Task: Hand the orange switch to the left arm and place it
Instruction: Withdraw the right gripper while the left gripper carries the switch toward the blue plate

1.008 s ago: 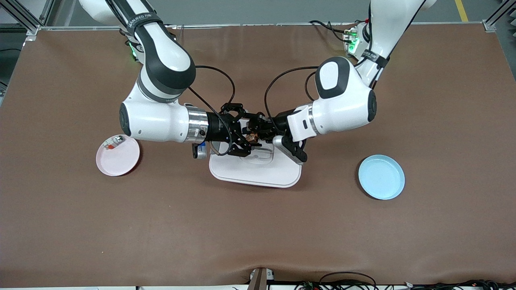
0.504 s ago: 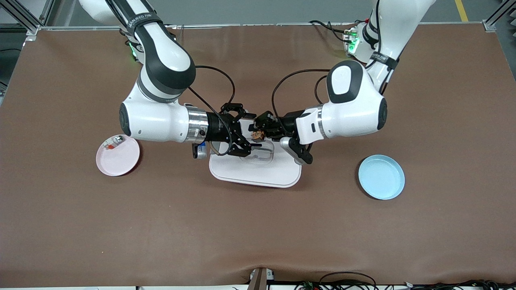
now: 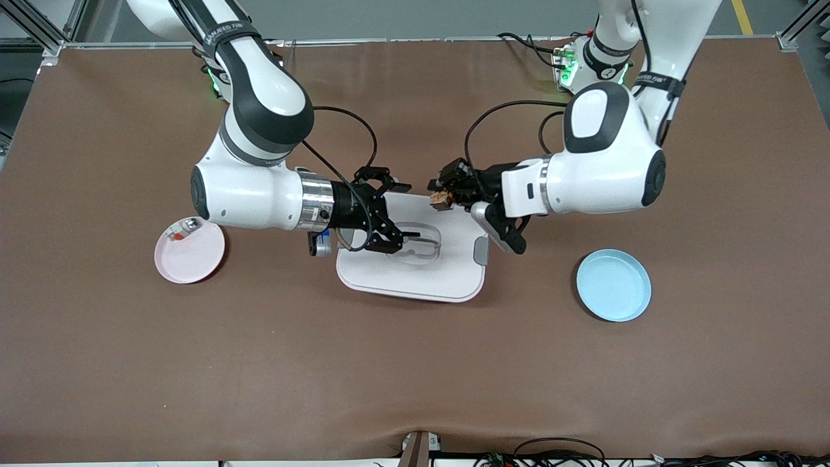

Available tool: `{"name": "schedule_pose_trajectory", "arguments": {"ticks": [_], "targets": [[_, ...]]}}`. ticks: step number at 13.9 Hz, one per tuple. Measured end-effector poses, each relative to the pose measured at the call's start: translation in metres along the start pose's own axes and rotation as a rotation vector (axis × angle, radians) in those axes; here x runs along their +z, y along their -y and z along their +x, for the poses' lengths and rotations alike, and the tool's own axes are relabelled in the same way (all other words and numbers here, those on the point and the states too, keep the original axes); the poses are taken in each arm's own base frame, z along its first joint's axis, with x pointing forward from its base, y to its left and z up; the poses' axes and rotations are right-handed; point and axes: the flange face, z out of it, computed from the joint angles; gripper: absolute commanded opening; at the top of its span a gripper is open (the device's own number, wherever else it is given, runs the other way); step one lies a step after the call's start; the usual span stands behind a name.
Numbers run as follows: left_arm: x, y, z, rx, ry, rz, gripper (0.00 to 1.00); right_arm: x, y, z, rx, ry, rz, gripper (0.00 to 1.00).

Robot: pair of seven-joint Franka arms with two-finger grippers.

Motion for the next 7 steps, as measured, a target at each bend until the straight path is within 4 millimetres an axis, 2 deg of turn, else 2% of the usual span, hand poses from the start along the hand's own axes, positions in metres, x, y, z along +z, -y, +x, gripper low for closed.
{"name": "schedule_pose_trajectory", "arguments": {"ticks": [3,5,7], "targets": [[-0.025,-0.011,-0.017,0.003,0.073,0.125,0.00,-0.012,0.000,0.010,-0.072,-0.075,-0.056,1.00],[-0.039,-0.026,-0.028,-0.023,0.098,0.211,0.00,-0.030,-0.001,0.013,-0.155,-0.113,-0.125,1.00],[-0.053,-0.038,-0.039,-0.052,0.107,0.288,0.00,-0.055,0.000,0.028,-0.251,-0.133,-0.183,1.00]]}}
